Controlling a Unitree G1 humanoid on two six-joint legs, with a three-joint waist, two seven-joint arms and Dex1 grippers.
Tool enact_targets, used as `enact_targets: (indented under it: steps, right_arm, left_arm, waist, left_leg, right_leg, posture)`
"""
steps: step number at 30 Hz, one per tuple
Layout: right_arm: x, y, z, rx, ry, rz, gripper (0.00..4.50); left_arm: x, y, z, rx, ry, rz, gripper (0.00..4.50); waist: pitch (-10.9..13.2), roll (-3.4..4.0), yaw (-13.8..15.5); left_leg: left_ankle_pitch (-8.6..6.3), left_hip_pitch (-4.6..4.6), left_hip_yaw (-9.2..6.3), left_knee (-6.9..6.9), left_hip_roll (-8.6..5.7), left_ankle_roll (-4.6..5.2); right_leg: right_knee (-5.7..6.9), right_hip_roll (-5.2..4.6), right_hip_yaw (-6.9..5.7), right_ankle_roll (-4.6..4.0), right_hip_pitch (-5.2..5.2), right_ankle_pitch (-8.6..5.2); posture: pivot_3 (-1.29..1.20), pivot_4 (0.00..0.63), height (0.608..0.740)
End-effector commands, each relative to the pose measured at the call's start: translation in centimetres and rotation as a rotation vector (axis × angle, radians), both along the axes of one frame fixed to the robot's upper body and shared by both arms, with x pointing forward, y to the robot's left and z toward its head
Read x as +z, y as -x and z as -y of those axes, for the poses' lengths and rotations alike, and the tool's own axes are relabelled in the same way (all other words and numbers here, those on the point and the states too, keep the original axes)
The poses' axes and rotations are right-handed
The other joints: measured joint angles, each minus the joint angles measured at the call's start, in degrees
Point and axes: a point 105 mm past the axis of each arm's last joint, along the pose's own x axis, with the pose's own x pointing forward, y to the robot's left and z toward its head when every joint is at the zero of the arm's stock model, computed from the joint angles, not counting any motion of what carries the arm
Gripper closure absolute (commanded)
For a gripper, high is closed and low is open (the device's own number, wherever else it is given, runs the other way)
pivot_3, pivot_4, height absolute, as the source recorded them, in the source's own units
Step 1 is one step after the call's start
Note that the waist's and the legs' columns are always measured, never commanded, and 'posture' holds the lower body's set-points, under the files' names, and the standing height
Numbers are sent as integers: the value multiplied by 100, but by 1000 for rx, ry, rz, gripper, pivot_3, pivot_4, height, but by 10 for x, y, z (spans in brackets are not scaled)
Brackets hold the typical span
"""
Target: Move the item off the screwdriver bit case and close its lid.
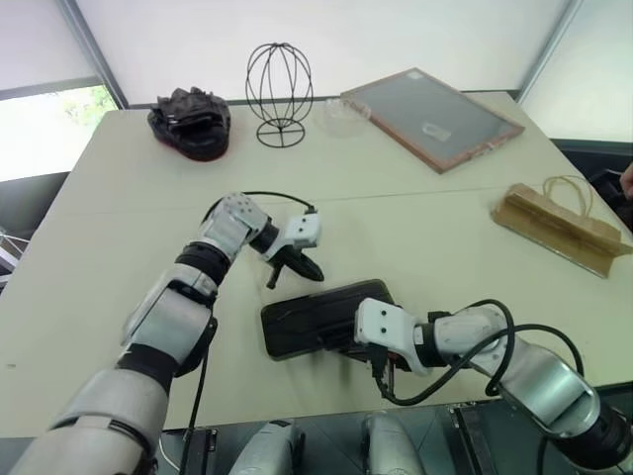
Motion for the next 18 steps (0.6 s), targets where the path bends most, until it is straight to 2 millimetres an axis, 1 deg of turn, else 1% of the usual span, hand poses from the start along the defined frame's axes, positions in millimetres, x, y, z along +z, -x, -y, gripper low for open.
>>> enact_targets:
  steps: [1, 4, 9, 11, 14, 18]
  right_arm:
    - [1, -3, -2, -8, -5, 31, 4431]
    - [-1, -16, -3, -54, 4, 82, 4431]
    - [-1, -31, -1, -116, 19, 138, 4431]
    - [-1, -39, 1, -167, 28, 156, 4431]
    - [3, -49, 2, -288, -14, 124, 4431]
    - [6, -55, 2, -358, -21, 121, 4431]
  left_arm:
    - [-1, 8, 3, -56, -10, -12, 4500]
    - [-9, 16, 1, -79, -34, -35, 4500]
    - [-16, 30, 6, -113, -25, -75, 4500]
    - [-20, 38, 6, -133, -30, -95, 4500]
    - [-26, 47, 8, -151, -32, -123, 4500]
    - [-31, 49, 11, -144, -19, -136, 4500]
  waist:
    - [0, 0, 3]
    - [-1, -1, 2]
    - [-2, -3, -42]
    - [-3, -3, -60]
    - [-9, -10, -109]
    - [-33, -14, -140]
  left_leg:
    - [0, 0, 0, 1, 0, 0]
    - [0, 1, -4, 4, 0, 0]
    - [0, 7, -5, 0, 2, 0]
    - [0, 10, -5, -2, 3, 0]
    - [0, 18, -7, -5, 7, 0]
    - [0, 34, -7, -5, 8, 0]
  right_leg:
    - [0, 0, 0, 0, 1, 0]
    - [1, 1, 0, 1, 4, 1]
    - [6, 3, 1, 2, 2, 1]
    - [8, 5, 1, 2, 3, 1]
    - [10, 8, 1, 2, 9, 1]
    - [14, 11, 1, 2, 23, 1]
  posture:
    - [0, 150, 740]
    - [0, 150, 740]
    - [0, 150, 740]
    - [0, 150, 740]
    - [0, 150, 740]
    - [0, 150, 740]
